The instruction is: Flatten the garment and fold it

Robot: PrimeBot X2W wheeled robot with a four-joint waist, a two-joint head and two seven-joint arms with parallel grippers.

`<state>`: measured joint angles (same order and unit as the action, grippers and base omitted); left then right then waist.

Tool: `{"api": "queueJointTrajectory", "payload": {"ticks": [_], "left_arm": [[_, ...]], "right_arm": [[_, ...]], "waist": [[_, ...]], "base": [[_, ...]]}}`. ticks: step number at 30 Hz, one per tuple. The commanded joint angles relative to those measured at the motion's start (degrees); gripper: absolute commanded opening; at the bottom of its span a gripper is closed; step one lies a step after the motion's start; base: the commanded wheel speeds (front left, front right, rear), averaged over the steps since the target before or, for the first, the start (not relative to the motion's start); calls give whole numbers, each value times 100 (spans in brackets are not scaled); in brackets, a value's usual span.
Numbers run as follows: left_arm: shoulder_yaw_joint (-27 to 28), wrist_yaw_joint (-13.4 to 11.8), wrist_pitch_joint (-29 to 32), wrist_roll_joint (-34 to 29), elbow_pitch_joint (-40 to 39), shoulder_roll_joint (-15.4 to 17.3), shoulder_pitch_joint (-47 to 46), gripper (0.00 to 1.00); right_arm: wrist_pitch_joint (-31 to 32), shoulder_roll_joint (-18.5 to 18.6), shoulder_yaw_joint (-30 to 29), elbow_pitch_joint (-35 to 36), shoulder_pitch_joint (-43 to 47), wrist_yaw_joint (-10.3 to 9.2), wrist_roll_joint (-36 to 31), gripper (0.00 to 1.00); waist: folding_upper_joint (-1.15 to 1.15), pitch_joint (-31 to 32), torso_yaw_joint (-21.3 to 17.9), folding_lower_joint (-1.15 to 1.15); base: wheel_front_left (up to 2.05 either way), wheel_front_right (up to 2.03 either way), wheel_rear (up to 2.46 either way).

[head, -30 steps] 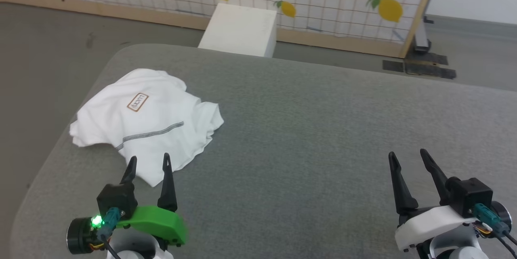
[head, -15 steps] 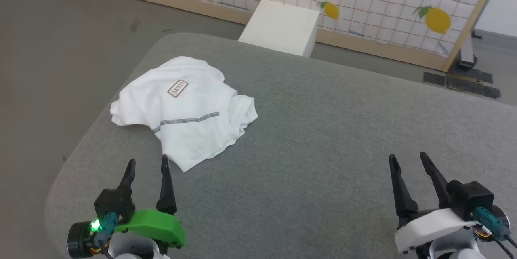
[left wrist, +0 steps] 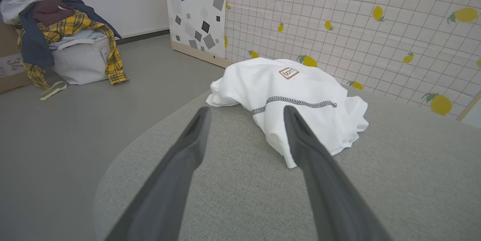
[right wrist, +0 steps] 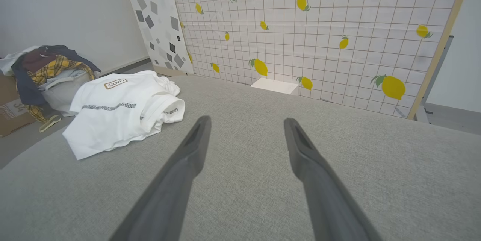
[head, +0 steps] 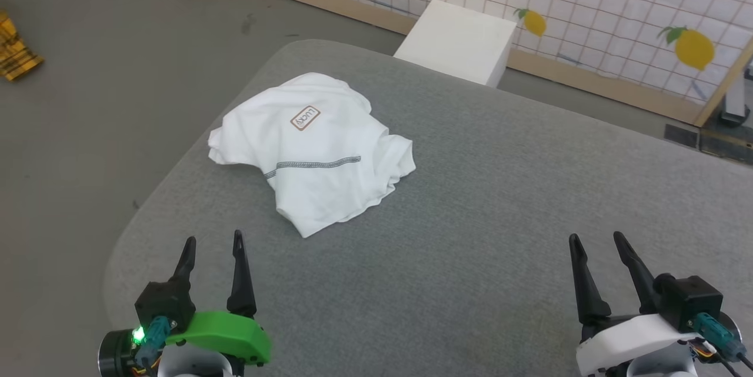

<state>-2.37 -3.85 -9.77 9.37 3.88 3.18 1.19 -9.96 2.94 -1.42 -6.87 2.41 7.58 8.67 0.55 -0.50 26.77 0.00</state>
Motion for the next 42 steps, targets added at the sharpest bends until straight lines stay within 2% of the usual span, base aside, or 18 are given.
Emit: {"api": "queueJointTrajectory", "payload": {"ticks": [1, 18, 35, 40, 42], "left_arm": [[-8, -49, -81, 71, 30, -19, 73, 100], [-92, -134, -305, 259, 198, -25, 124, 100], [-198, -246, -506, 191, 327, -14, 113, 100], [-199, -254, -523, 218, 326, -16, 102, 100], [-209, -178, -523, 279, 386, -13, -25, 100]], "right_arm": [[-64, -4, -5, -36, 64, -6, 67, 100], [-287, -5, -12, -198, 125, -7, 224, 100], [-487, -6, -67, -331, 205, -9, 358, 100], [-504, -6, -54, -355, 175, -9, 345, 100], [-504, -6, -64, -365, 128, -9, 318, 100]], "waist": [[-37, 2, 105, 0], [-45, -54, 628, 0], [-52, -123, 1023, 0], [-53, -135, 981, 0], [-53, -159, 870, 0]], "base": [[0, 0, 0], [0, 0, 0], [0, 0, 0], [0, 0, 0], [0, 0, 0]]}}
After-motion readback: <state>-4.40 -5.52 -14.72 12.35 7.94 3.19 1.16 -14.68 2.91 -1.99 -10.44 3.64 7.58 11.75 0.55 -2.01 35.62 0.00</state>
